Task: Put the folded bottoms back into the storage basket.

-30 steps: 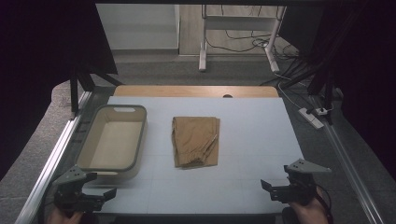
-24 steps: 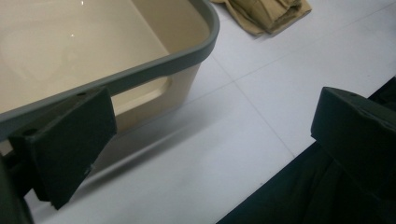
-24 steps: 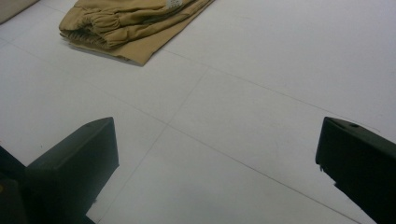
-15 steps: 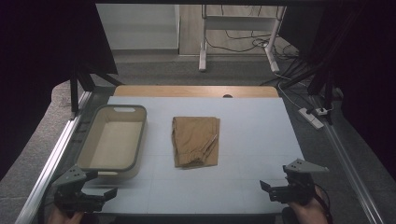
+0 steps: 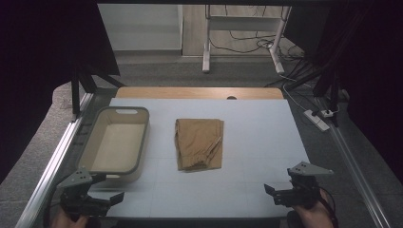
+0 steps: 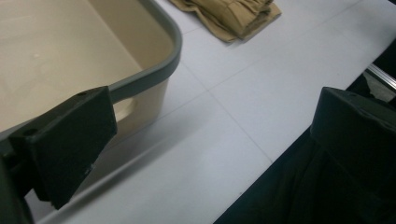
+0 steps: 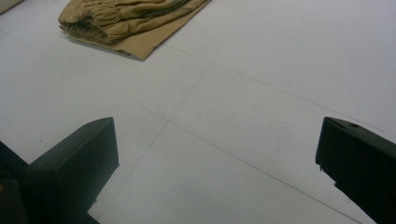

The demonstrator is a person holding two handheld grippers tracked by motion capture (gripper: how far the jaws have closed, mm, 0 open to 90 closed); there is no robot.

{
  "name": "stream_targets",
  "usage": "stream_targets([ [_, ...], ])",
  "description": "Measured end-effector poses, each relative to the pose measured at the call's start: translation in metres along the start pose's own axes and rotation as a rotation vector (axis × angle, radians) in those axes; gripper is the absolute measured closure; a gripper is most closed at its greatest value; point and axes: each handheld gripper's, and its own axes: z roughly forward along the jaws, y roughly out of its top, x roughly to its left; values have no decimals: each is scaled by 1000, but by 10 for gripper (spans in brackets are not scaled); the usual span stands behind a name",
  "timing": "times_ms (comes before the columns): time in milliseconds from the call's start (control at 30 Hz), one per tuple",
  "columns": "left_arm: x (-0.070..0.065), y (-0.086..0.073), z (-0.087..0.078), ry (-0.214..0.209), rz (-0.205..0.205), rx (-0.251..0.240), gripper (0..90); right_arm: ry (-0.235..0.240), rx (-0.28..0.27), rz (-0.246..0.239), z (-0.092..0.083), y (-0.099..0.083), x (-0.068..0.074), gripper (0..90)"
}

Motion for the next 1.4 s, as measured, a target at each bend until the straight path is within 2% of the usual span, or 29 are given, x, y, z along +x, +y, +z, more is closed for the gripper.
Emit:
stream_targets([
  [133,0,1,1,-12,9,-10,0,1,1,-2,1,0,0,0],
  [200,-1,2,0,-4,13,-17,0,1,3,-3,0,0,0,0],
  [300,-1,4,0,-6,30,-29,0,2,2,-2,1,0,0,0],
  [433,-5,7,2,4,86,-40,0,5,3,-7,1,1,0,0],
  [633,-9,11,9,-18,103,-37,0,7,6,-7,1,1,0,0],
  [900,-12,16,14,-55,90,-46,0,8,2,-4,1,1,0,0],
  [1133,-15,22,18,-71,83,-48,0,6,0,-7,1,1,0,0],
  [1267,-15,24,23,-101,66,-50,0,7,0,-11,1,1,0,0],
  [1333,-16,24,26,-117,67,-40,0,8,-2,-12,1,1,0,0],
  [1400,-17,25,29,-110,78,-27,0,8,-4,-10,1,1,0,0],
])
